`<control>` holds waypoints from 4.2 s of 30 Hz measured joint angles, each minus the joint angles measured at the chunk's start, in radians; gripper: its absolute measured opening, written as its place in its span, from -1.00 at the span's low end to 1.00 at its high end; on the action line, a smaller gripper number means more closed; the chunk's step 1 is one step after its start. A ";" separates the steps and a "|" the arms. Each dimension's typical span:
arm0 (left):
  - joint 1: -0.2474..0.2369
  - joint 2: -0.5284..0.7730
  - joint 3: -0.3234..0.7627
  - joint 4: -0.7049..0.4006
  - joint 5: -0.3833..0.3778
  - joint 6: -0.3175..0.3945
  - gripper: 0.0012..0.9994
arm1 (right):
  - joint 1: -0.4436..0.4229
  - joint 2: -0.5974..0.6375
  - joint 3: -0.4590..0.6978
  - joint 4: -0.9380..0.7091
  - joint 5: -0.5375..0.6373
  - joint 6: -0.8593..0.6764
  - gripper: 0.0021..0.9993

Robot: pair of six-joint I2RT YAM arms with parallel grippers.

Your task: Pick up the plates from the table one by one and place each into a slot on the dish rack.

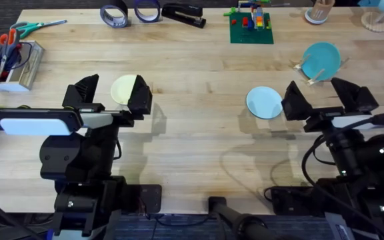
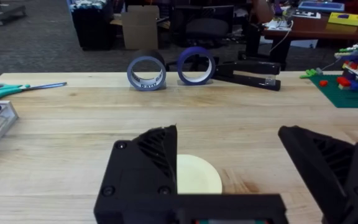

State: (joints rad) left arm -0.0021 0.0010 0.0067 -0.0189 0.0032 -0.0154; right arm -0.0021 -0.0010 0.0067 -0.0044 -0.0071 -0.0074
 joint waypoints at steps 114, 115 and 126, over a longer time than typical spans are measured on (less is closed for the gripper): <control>0.510 1.609 1.350 -1.104 0.649 0.314 -0.92 | 0.024 1.024 1.281 -0.920 -0.068 -0.010 0.99; 0.510 1.609 1.350 -1.111 0.660 0.343 -0.92 | 0.024 1.024 1.281 -0.920 -0.068 -0.010 0.99; 0.535 1.652 1.350 -1.137 0.723 0.614 -0.93 | 0.024 1.024 1.281 -0.920 -0.068 -0.010 0.99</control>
State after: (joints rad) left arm 0.5333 1.6528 1.3567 -1.1561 0.7265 0.5987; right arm 0.0223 1.0229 1.2873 -0.9245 -0.0753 -0.0174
